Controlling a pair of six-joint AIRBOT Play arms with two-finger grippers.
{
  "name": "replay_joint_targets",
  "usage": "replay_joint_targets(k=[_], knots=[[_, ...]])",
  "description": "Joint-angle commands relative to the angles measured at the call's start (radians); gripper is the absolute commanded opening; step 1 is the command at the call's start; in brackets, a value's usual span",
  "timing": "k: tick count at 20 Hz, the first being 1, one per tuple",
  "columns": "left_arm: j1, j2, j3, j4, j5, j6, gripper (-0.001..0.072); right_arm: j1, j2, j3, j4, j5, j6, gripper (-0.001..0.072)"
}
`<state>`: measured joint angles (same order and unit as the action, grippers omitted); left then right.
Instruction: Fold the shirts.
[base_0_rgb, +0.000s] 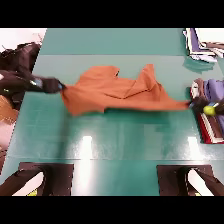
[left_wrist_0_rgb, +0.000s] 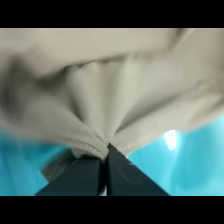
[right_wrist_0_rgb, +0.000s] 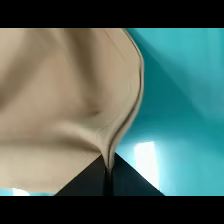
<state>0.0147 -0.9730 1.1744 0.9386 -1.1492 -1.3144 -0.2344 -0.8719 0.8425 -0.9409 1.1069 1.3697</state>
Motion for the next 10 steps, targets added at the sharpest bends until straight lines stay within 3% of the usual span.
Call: replay_joint_targets(k=[1,6,10], knots=[[0.0,0.12,0.276,0.015,-0.042,-0.006,0.0027,-0.001,0.123,0.312,0.003,0.029,-0.002,0.0013],[0.0,0.154,0.766,0.085,-0.08,-0.089,0.0027,-0.078,0.211,0.709,-0.005,0.046,-0.002,0.0013],[0.0,0.155,0.974,0.087,-0.031,-0.126,0.0027,-0.206,0.223,0.882,-0.005,0.105,-0.002,0.0013]])
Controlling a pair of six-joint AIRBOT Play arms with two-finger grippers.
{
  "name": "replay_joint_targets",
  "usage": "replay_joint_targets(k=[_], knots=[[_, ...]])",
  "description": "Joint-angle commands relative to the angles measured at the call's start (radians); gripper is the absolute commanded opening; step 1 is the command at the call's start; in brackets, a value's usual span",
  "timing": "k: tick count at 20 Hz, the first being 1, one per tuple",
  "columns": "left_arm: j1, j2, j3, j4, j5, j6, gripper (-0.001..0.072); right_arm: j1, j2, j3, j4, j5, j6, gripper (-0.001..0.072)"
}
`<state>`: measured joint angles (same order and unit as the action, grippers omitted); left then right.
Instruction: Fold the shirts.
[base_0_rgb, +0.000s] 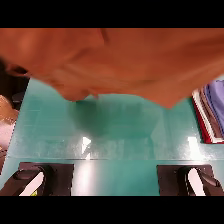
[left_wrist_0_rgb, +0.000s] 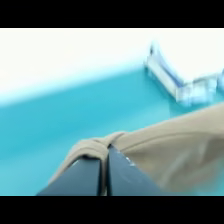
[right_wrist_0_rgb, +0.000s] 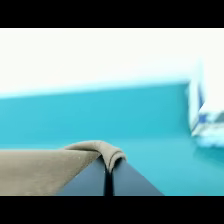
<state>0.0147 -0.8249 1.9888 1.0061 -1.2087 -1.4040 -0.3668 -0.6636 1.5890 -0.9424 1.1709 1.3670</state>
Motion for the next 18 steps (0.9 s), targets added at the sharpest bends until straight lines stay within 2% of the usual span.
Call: replay_joint_targets(k=[1,5,10,15,18], knots=[[0.0,0.007,0.175,0.019,0.04,-0.036,0.0026,-0.1,0.0,0.178,-0.003,0.072,0.001,0.0013],[0.0,-0.001,0.104,0.023,0.03,-0.036,0.0027,-0.127,-0.128,0.333,0.0,0.211,0.032,0.0012],[0.0,-0.106,-0.189,0.024,-0.024,-0.029,0.0027,0.02,-0.367,0.353,-0.028,0.346,0.071,0.0013],[0.0,-0.38,-0.353,0.024,-0.041,0.0,0.0028,0.253,-0.601,0.135,-0.291,0.343,0.105,0.0012],[0.0,-0.592,-0.361,0.026,-0.028,0.008,0.0028,0.323,-0.759,0.04,-0.325,0.262,0.136,0.0013]])
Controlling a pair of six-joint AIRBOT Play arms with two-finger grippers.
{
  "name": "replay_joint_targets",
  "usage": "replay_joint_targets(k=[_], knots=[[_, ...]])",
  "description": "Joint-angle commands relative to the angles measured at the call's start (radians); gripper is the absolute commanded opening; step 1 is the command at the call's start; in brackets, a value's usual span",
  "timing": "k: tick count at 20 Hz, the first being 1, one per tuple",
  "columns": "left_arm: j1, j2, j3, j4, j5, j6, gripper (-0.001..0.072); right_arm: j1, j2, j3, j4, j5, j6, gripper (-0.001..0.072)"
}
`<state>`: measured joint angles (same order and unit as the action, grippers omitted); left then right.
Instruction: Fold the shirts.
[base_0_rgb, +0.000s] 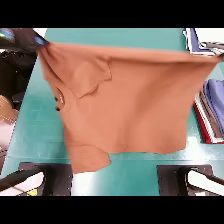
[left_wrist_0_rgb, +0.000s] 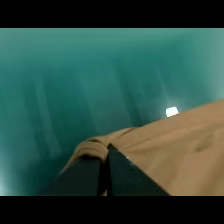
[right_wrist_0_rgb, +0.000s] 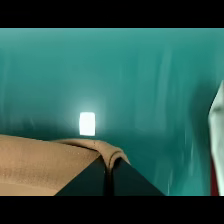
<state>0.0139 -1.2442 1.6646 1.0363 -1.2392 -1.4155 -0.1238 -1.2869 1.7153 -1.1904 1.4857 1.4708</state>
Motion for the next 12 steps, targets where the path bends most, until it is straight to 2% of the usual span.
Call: replay_joint_targets(k=[1,6,9,12], knots=[[0.001,-0.241,-0.037,-0.004,0.03,0.038,0.0028,0.092,-0.185,-0.095,-0.076,-0.092,0.04,0.0012],[0.001,-0.428,-0.036,-0.002,0.193,0.063,0.0028,0.103,-0.368,-0.047,0.018,-0.302,0.041,0.0012],[0.002,-0.433,-0.035,0.033,0.244,0.063,0.0028,0.103,-0.424,0.032,0.02,-0.293,0.04,0.0012],[0.001,-0.435,-0.038,0.11,0.151,0.063,0.0028,0.103,-0.423,0.034,-0.02,-0.218,0.038,0.0012]])
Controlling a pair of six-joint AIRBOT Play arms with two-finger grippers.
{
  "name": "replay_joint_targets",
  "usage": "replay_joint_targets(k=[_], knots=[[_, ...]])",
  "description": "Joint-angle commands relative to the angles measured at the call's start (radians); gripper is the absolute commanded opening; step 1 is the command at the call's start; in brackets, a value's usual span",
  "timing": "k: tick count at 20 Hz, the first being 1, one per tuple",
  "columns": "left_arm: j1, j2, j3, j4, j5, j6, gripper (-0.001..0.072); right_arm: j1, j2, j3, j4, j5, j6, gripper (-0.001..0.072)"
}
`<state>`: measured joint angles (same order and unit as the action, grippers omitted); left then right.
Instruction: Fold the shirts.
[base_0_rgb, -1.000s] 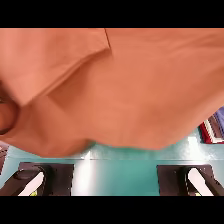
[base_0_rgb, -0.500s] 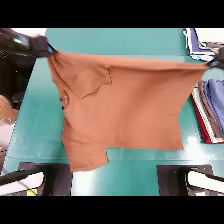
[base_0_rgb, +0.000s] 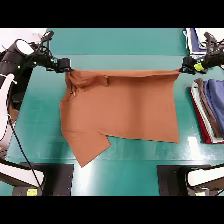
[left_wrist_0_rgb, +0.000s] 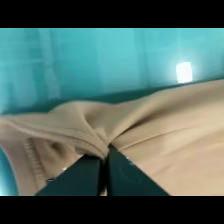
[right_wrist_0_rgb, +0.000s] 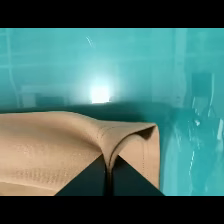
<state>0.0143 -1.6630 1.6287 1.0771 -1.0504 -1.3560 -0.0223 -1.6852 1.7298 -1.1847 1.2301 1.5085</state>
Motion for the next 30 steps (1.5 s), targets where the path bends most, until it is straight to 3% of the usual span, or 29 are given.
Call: replay_joint_targets(k=[1,6,10,11,12,13,14,17,20,26,30], knots=[[0.001,-0.016,-0.013,0.089,-0.067,0.003,0.0028,0.003,-0.025,0.019,-0.041,0.072,0.0,0.0012],[0.001,-0.016,-0.14,0.098,-0.098,0.003,0.0028,0.055,0.012,-0.119,-0.1,0.095,0.001,0.0013],[0.001,-0.015,-0.192,0.098,-0.135,0.0,0.0032,0.073,0.084,-0.317,-0.091,-0.013,0.013,0.0014],[0.001,-0.014,-0.188,0.097,-0.14,-0.006,0.0264,0.073,0.1,-0.344,-0.083,-0.027,0.013,0.0029],[0.001,-0.013,-0.183,0.097,-0.148,-0.026,0.0595,0.073,0.114,-0.36,-0.072,-0.028,0.012,0.0178],[0.003,-0.013,-0.175,0.098,-0.166,-0.04,0.0607,0.072,0.13,-0.369,-0.071,-0.026,0.012,0.0361],[0.009,-0.011,-0.159,0.098,-0.202,-0.043,0.0609,0.072,0.147,-0.368,-0.074,-0.016,0.012,0.0381],[0.043,0.065,-0.153,0.13,-0.262,-0.046,0.0609,0.072,0.239,-0.369,-0.117,0.024,0.012,0.0381],[0.052,0.233,-0.253,0.256,-0.298,-0.063,0.0609,0.072,0.342,-0.369,-0.126,0.068,0.011,0.0381],[0.052,0.668,-0.842,0.17,-0.266,-0.149,0.061,0.072,0.449,-0.369,-0.124,0.053,0.011,0.0381],[0.052,0.83,-1.099,0.158,-0.266,-0.217,0.061,0.078,0.452,-0.369,-0.116,0.056,0.011,0.0381]])
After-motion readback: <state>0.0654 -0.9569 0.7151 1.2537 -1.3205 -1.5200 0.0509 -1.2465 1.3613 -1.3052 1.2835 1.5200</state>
